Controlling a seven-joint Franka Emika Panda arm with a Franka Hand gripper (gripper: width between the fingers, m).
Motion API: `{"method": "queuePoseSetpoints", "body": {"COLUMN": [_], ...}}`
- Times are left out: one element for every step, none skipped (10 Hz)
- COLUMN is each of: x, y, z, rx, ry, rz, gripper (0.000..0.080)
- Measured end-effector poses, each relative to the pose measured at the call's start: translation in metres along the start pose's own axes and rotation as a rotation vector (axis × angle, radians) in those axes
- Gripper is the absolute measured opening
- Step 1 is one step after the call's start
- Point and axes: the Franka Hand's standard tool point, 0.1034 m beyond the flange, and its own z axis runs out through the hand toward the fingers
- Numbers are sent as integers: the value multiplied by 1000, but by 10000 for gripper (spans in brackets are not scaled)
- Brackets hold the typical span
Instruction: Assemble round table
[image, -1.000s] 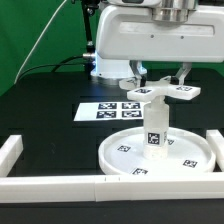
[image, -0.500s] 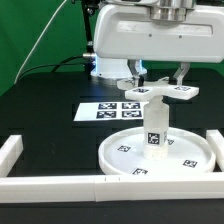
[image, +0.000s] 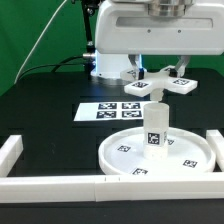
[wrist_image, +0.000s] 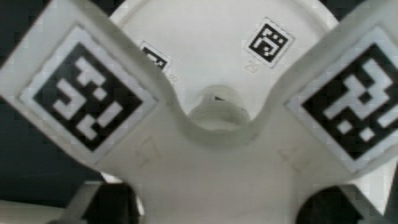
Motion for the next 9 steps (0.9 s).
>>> {"method": "queuePoseSetpoints", "body": {"x": [0, 3, 4, 5, 7, 9, 9, 10, 11], "y": [0, 2, 2, 1, 0, 0, 0, -1, -1], "z": [3, 2, 5, 5, 5, 9, 15, 18, 20], "rx": [-3, -5, -8, -10, -12, -17, -23, -26, -28], "ry": [-3, 0, -1, -1, 3, 7, 8, 13, 17], "rz": [-1, 2, 3, 4, 8, 7, 6, 4, 4], "gripper": [437, 437, 437, 437, 437, 437, 437, 437, 437]}}
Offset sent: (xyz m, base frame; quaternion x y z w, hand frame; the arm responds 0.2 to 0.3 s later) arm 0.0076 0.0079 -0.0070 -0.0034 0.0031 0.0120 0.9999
